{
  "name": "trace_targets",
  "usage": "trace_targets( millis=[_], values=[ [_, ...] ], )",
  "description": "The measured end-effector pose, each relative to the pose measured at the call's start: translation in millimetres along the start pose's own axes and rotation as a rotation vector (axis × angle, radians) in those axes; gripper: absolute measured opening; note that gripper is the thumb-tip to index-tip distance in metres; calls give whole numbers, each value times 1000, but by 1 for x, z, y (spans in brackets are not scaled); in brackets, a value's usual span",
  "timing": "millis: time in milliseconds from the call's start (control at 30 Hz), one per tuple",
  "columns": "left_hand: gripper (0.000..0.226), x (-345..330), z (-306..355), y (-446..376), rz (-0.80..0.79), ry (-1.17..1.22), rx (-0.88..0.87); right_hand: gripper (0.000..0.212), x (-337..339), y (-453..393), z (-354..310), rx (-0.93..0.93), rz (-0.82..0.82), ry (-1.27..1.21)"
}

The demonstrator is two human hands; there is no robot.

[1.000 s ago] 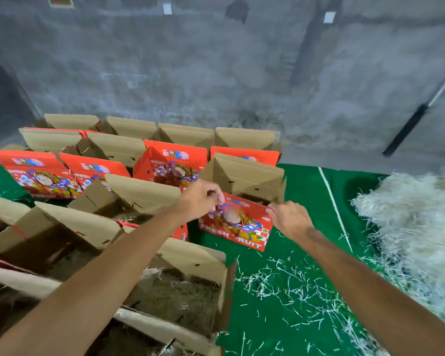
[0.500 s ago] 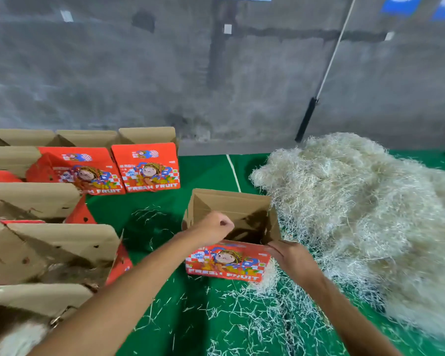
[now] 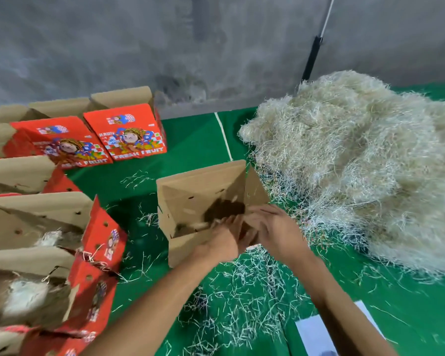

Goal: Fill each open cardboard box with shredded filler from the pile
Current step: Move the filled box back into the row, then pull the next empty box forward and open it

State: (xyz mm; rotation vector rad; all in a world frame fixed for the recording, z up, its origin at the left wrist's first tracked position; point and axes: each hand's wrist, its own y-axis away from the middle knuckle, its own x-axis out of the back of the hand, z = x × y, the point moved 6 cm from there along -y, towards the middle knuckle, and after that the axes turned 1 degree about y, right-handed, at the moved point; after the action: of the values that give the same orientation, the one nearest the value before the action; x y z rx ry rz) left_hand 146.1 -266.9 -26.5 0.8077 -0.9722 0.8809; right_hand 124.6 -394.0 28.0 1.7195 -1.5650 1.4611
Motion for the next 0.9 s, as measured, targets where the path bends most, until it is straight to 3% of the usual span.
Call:
trace_targets(
  millis=[133,200,300,367,467,567,667,900],
  values=[
    [55,-22,-14,-6,19,-241,1,46,-35,-25,8,-87,-142,186],
    [53,-29,-23,-16,-30,-225,30,59,-53,-33,25,-169,-276,354],
    [37,-27,-33,-27,10,-175,66,61,-73,-39,51,-299,-405,489],
    [34,-27,-37,-30,71,-165,72,63,-83,-39,64,-398,-431,368],
    [28,-29,-38,-33,106,-123,56,68,-95,-40,72,-555,-370,-134],
    [16,-34,-42,-32,115,-105,28,41,-98,-35,65,-608,-257,-534],
    [6,-33,-38,-31,161,-14,4,47,-100,-28,69,-613,-221,-632],
    [16,4,18,-65,397,234,-76,23,-64,-28,89,-576,23,-660]
  ],
)
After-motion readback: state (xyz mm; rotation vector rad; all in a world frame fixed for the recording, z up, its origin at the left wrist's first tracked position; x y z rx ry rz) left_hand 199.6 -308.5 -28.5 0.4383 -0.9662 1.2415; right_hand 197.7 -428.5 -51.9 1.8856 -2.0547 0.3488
